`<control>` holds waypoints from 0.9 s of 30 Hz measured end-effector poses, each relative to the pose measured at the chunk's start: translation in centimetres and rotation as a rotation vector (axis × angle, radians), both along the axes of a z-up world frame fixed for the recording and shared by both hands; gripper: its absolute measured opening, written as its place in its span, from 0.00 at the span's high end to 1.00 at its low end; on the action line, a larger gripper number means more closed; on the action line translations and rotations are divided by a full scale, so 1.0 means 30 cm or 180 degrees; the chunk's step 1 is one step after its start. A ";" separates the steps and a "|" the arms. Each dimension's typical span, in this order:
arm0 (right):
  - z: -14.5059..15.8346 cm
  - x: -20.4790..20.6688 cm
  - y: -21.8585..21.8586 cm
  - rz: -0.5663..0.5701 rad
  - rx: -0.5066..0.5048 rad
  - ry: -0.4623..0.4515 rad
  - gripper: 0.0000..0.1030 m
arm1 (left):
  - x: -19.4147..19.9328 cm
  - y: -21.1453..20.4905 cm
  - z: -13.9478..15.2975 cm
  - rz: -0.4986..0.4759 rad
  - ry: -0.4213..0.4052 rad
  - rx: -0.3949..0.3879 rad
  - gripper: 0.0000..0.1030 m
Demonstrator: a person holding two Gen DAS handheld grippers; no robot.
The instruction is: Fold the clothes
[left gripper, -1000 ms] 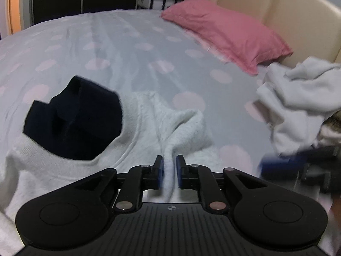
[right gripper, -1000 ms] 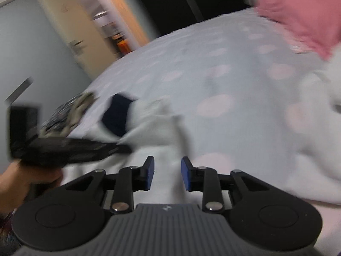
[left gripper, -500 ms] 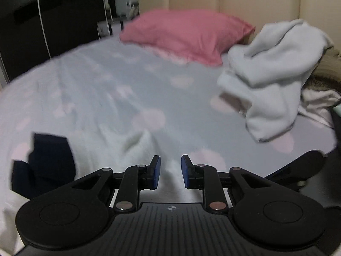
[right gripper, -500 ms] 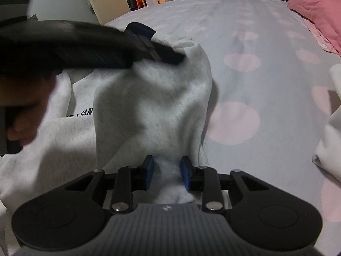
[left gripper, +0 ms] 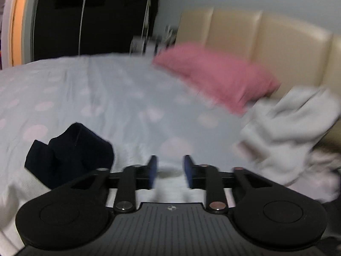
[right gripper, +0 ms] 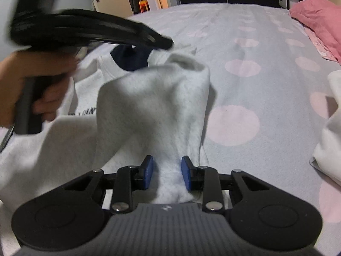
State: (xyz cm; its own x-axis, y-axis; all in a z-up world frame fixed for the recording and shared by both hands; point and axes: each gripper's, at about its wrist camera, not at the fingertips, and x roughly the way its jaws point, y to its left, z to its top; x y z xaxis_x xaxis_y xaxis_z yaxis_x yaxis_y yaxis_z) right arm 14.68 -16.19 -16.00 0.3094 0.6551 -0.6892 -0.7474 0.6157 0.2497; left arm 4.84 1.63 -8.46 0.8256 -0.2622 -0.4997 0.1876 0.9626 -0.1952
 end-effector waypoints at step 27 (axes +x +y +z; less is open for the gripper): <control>0.222 -0.088 -0.006 0.0107 -0.0054 -0.0365 0.63 | -0.653 0.204 -0.016 0.0597 0.0962 0.0100 0.57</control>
State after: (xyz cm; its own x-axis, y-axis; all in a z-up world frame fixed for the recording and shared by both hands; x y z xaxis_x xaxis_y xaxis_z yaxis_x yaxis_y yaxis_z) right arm 12.05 -16.36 -9.36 0.3649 0.6549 -0.6617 -0.7907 0.5932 0.1511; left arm -14.74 7.74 -8.94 0.6715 -0.1008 -0.7341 -0.0547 0.9813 -0.1847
